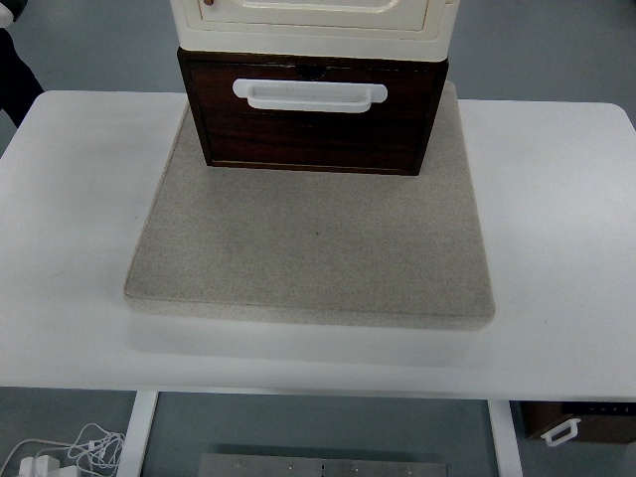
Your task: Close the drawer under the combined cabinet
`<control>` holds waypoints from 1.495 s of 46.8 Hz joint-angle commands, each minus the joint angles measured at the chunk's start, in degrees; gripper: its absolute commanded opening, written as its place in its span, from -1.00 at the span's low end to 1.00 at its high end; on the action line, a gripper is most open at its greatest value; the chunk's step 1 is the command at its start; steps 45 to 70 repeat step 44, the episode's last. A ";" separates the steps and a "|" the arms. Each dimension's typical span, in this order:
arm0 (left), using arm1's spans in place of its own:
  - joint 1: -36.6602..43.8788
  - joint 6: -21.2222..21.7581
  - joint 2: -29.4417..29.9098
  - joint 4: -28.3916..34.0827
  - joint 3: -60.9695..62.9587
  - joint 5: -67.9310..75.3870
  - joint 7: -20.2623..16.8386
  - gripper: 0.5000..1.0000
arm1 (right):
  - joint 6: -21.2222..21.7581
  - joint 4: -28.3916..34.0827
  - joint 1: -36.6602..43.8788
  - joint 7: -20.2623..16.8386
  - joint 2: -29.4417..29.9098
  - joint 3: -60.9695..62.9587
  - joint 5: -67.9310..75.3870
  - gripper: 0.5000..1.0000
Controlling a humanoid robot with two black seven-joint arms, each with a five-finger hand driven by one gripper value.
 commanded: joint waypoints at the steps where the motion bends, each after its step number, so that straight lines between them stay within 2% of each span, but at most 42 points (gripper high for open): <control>1: 0.21 -0.28 -2.01 1.66 0.10 -2.81 0.34 1.00 | 0.01 0.00 -0.07 0.00 0.00 0.00 0.00 0.81; 9: 0.83 0.43 -6.93 2.10 -0.17 -3.95 -0.19 1.00 | 0.01 0.00 -0.16 0.00 0.00 -0.17 -0.09 0.81; 17: 0.83 0.51 -8.69 2.01 0.10 -8.79 -0.27 1.00 | -0.08 -0.08 -0.16 0.00 0.00 -0.26 -0.09 0.81; 31: 1.53 0.78 -10.97 2.28 0.01 -9.14 -1.50 1.00 | -0.08 -0.09 -0.07 0.00 0.00 -0.26 0.00 0.81; 70: 2.24 1.30 -10.98 2.37 0.01 -10.02 -1.59 1.00 | -0.08 -0.09 0.02 0.00 0.00 -0.17 0.00 0.81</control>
